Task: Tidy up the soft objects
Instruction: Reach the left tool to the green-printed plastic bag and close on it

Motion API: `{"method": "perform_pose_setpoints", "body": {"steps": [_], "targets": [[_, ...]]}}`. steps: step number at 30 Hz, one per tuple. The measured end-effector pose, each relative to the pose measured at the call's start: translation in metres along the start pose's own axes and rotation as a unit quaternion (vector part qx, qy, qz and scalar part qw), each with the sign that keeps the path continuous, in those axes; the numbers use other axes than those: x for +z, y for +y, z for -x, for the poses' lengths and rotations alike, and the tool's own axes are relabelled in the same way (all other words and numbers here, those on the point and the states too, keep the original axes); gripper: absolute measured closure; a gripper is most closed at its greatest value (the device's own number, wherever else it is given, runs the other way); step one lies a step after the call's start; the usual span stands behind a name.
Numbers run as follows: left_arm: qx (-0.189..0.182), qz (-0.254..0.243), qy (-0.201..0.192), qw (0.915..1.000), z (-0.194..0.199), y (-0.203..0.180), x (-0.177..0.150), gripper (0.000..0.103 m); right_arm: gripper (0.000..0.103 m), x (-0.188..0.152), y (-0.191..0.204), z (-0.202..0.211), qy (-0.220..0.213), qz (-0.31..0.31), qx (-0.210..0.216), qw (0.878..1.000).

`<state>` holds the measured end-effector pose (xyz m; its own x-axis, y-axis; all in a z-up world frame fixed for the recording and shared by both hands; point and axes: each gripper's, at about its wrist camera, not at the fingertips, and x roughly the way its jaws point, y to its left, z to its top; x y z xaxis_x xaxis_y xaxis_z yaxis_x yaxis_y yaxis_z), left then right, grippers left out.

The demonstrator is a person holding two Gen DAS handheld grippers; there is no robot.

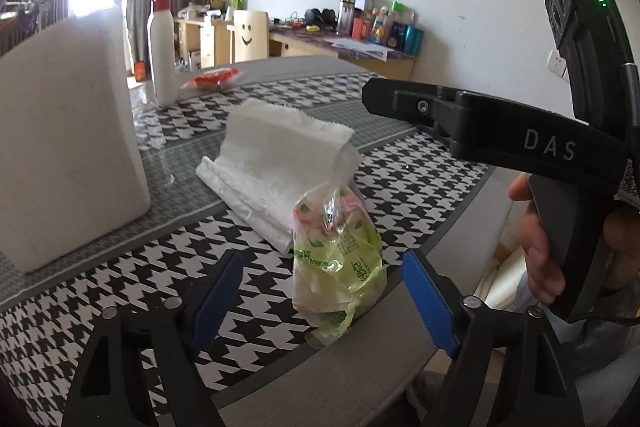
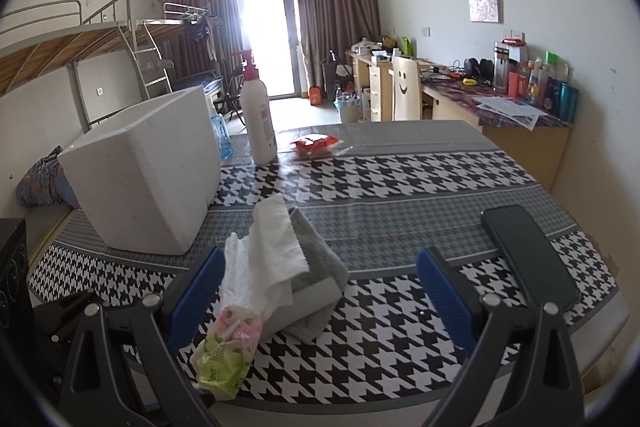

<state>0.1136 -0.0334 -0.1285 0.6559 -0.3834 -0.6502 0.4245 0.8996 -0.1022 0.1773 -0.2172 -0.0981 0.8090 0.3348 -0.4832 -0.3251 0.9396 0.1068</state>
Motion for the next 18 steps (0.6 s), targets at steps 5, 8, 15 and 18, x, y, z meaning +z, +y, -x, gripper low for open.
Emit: {"method": "perform_pose_setpoints", "body": {"steps": [5, 8, 15, 18], "targets": [[-0.005, 0.002, 0.015, 0.9999, -0.01, -0.001, 0.0, 0.032, 0.005, -0.003, -0.003, -0.002, 0.006, -0.006, 0.0, 1.0], [-0.012, -0.001, 0.022, 0.9997, -0.015, -0.003, 0.0, 0.035, 0.005, -0.005, -0.005, -0.003, 0.008, -0.008, -0.002, 1.0], [-0.014, -0.002, 0.035, 0.9993, -0.023, -0.005, -0.004, 0.055, 0.005, -0.007, -0.011, -0.004, 0.01, -0.014, -0.002, 1.0], [-0.017, -0.005, 0.029, 0.9994, -0.019, -0.006, -0.004, 0.064, 0.005, -0.008, -0.012, -0.005, 0.012, -0.016, -0.002, 1.0]]}}
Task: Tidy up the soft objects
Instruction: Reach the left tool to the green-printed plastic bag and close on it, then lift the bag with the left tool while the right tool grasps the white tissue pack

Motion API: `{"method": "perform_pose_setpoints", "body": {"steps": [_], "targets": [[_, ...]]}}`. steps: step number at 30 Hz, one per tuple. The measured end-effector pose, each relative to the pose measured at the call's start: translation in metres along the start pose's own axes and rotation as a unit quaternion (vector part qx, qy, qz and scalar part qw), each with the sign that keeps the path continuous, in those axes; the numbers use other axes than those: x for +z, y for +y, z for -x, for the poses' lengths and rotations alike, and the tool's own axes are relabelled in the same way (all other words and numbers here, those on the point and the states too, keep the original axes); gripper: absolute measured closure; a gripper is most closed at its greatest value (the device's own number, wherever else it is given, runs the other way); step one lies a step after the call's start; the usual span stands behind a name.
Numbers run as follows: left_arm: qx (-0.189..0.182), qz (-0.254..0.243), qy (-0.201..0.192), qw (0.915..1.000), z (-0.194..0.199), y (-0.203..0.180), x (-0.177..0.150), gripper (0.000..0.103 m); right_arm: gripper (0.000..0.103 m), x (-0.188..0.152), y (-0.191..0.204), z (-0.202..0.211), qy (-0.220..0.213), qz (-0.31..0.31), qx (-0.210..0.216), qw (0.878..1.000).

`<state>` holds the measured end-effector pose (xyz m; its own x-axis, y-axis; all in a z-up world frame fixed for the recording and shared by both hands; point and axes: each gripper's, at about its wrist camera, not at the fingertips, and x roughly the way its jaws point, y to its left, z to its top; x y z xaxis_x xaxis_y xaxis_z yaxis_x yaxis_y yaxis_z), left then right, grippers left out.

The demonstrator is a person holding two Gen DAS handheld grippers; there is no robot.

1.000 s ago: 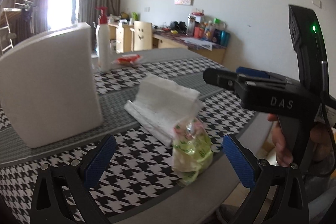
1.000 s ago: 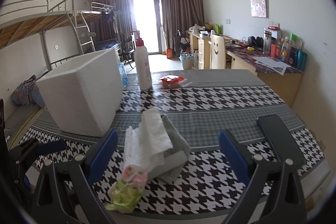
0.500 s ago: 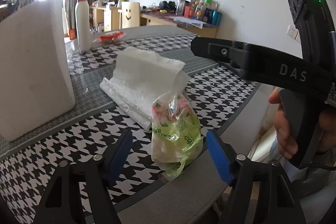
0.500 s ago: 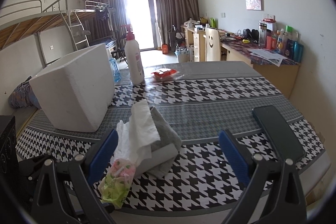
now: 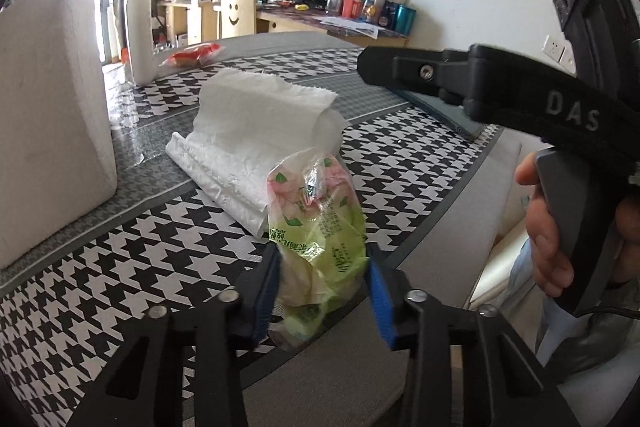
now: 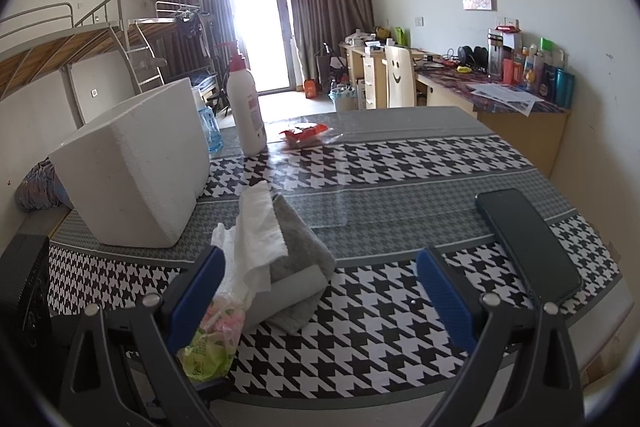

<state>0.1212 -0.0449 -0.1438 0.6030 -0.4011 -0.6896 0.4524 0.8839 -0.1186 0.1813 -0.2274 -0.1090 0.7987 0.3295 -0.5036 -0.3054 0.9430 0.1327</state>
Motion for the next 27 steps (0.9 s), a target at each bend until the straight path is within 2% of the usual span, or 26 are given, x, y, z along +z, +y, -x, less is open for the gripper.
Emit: {"method": "perform_pose_setpoints", "body": {"steps": [3, 11, 22, 27], "targets": [[-0.002, -0.002, -0.003, 1.0, 0.004, 0.001, -0.001, 0.068, 0.005, -0.001, 0.0, 0.0, 0.002, -0.002, 0.002, 1.0], [-0.004, 0.005, -0.029, 0.9995, 0.027, 0.007, -0.005, 0.07, 0.005, 0.0, 0.01, -0.002, 0.002, 0.001, 0.016, 1.0], [0.041, 0.057, -0.059, 0.9958, 0.05, 0.043, -0.006, 0.07, 0.005, 0.004, 0.03, -0.008, 0.004, 0.019, 0.033, 0.999], [0.057, 0.072, -0.066, 0.9936, 0.057, 0.054, -0.01, 0.07, 0.01, 0.005, 0.044, -0.009, 0.008, 0.035, 0.05, 0.998]]}}
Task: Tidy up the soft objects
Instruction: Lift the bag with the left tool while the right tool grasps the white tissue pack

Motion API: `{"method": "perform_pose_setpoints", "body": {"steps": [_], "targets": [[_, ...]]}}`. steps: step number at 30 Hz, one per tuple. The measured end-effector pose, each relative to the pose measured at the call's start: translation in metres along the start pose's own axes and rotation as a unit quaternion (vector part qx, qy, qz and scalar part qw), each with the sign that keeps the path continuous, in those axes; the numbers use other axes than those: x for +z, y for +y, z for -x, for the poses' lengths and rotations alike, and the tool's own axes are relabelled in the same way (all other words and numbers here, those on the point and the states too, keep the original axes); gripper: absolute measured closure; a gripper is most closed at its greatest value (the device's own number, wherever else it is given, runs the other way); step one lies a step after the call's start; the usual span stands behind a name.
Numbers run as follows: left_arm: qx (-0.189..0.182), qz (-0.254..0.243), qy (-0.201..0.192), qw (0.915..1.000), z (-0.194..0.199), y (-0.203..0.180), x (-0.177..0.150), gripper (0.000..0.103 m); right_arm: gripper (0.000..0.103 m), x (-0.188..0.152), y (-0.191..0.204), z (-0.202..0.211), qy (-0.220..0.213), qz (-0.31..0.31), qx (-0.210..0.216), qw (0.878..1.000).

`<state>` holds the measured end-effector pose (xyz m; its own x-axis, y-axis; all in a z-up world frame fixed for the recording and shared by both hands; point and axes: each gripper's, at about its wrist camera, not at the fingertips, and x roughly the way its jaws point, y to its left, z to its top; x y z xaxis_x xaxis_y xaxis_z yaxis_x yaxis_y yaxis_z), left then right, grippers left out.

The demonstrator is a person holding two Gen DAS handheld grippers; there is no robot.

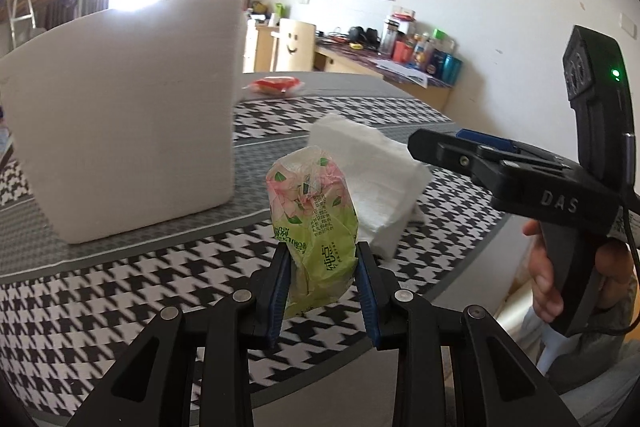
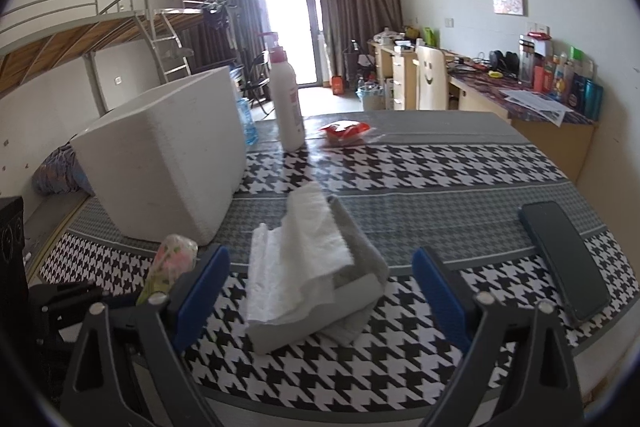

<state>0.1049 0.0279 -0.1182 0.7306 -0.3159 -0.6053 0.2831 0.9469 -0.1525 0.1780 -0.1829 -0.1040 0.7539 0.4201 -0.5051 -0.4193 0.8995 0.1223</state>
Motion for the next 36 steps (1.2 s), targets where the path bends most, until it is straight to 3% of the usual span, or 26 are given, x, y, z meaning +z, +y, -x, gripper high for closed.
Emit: {"method": "perform_pose_setpoints", "body": {"steps": [5, 11, 19, 28, 31, 36], "targets": [[0.013, 0.014, -0.003, 0.9998, 0.003, 0.01, -0.002, 0.07, 0.017, 0.001, 0.017, -0.007, 0.011, 0.025, 0.022, 0.999], [0.023, 0.025, -0.006, 0.9994, 0.007, 0.017, -0.005, 0.07, 0.034, 0.0, 0.028, -0.024, 0.047, 0.03, 0.043, 0.998], [0.024, 0.032, -0.008, 0.9991, 0.014, 0.028, -0.008, 0.07, 0.042, -0.005, 0.04, -0.042, 0.078, 0.056, 0.04, 0.995], [0.024, 0.036, -0.01, 0.999, 0.019, 0.034, -0.012, 0.07, 0.059, -0.017, 0.042, -0.065, 0.12, 0.064, 0.032, 0.99], [0.024, 0.04, -0.008, 0.9989, 0.02, 0.037, -0.013, 0.07, 0.066, -0.019, 0.041, -0.072, 0.134, 0.058, 0.023, 0.989], [0.023, 0.041, -0.007, 0.9989, 0.02, 0.037, -0.012, 0.07, 0.086, -0.022, 0.039, -0.079, 0.15, 0.059, 0.016, 0.987]]}}
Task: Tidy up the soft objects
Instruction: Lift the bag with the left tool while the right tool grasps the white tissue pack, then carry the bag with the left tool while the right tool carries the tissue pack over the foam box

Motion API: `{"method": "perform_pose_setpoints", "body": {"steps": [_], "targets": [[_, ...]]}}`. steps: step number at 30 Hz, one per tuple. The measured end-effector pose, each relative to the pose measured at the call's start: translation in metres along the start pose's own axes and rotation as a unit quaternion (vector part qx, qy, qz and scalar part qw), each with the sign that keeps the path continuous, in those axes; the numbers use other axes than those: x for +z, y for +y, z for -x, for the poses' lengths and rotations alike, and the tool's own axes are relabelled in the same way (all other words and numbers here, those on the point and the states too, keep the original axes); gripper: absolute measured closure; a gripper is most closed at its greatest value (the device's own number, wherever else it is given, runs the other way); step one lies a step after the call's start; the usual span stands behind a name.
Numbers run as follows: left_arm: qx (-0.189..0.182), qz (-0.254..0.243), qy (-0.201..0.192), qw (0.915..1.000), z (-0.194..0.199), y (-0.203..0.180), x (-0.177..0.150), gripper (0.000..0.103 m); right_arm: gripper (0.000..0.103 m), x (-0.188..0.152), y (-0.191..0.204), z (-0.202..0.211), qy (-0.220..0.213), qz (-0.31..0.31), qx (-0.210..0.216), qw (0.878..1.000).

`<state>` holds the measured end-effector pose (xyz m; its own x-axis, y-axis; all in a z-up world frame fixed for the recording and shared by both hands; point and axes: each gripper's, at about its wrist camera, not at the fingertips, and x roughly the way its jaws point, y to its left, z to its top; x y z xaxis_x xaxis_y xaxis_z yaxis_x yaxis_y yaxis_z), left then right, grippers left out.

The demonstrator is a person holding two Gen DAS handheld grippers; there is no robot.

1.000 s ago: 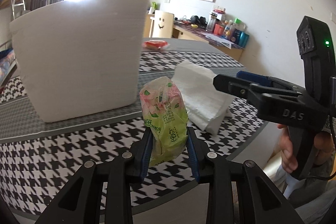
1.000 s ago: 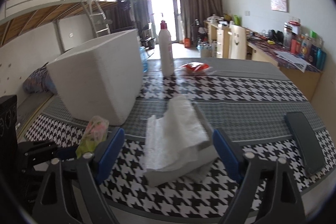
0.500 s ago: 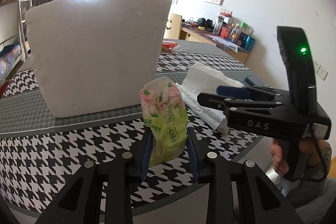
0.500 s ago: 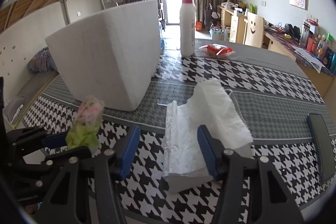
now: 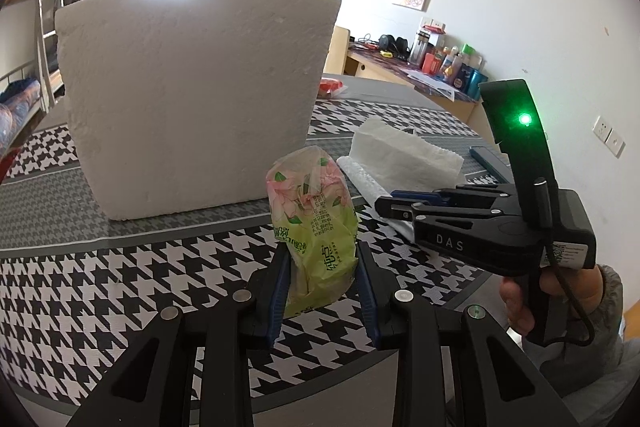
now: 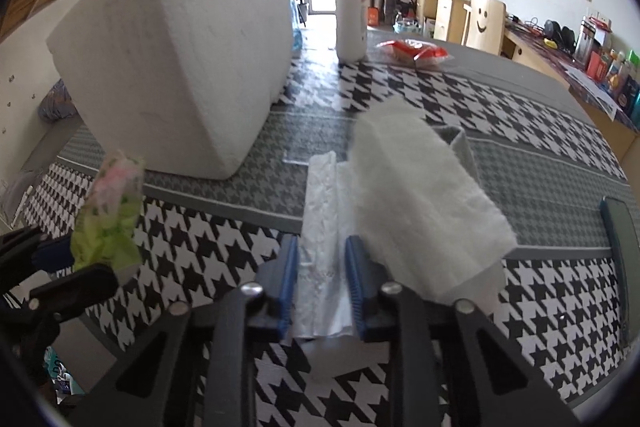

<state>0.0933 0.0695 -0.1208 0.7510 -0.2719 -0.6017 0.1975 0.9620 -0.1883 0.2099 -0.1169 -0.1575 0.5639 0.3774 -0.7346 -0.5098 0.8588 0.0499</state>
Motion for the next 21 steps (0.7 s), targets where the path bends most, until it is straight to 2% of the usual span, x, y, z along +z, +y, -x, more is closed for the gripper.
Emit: {"method": "perform_pose_setpoints", "body": {"steps": [6, 10, 21], "targets": [[-0.002, -0.001, 0.001, 1.0, 0.0, -0.001, -0.001, 0.07, 0.099, 0.001, -0.004, -0.002, 0.002, -0.007, -0.005, 1.0], [0.002, -0.003, -0.004, 1.0, 0.003, 0.0, 0.001, 0.07, 0.099, 0.008, -0.01, 0.007, -0.009, -0.018, 0.009, 1.0], [0.013, -0.011, -0.022, 0.9996, 0.015, -0.005, 0.006, 0.07, 0.099, 0.026, -0.014, 0.061, -0.081, -0.032, 0.018, 0.996]]}}
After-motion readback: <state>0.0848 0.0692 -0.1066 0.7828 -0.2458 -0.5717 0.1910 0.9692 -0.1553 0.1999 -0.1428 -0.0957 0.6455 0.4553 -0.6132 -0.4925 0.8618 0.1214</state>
